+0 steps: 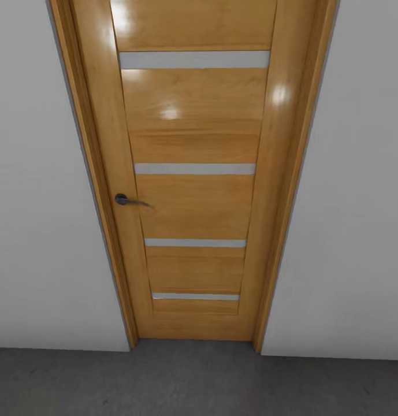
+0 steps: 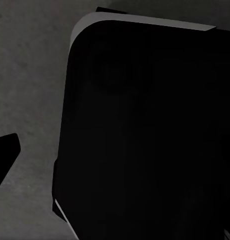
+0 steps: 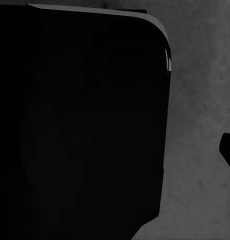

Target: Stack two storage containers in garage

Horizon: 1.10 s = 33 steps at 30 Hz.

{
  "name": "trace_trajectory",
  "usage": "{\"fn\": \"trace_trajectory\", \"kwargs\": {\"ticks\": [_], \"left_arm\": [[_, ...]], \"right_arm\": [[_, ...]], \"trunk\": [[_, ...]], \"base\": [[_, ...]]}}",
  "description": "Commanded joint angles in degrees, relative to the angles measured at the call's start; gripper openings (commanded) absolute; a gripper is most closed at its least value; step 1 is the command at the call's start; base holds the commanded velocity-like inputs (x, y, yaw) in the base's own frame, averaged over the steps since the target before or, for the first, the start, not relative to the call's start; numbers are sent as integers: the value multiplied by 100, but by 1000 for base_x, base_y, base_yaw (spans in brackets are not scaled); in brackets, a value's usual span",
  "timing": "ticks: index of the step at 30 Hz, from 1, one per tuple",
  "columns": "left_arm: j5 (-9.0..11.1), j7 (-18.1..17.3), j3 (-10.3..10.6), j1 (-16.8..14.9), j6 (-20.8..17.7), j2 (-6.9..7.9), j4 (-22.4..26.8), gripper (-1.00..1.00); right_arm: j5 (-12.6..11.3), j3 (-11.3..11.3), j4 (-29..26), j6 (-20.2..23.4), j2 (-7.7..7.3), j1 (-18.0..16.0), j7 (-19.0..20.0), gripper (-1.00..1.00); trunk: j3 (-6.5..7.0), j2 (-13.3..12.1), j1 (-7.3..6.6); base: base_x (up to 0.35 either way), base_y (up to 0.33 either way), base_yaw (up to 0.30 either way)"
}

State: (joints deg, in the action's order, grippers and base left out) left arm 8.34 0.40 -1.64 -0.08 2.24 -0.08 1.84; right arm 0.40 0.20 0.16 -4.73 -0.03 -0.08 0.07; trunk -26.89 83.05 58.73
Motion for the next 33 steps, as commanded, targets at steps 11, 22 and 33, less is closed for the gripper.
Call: {"fn": "trace_trajectory", "kwargs": {"ticks": [11,22,33], "left_arm": [[27,4,-13,-1,13,-9,0,100],[27,4,-12,-1,13,-10,0,100],[27,4,-12,-1,13,-10,0,100]], "right_arm": [[4,2,2,-20,-6,-1,2,100],[-13,-2,2,-13,13,-1,-8,100],[3,4,2,-11,-5,-1,2,100]], "trunk": [[-4,2,0],[-4,2,0],[-4,2,0]], "base": [[0,59,3],[0,5,55],[0,0,43]]}}
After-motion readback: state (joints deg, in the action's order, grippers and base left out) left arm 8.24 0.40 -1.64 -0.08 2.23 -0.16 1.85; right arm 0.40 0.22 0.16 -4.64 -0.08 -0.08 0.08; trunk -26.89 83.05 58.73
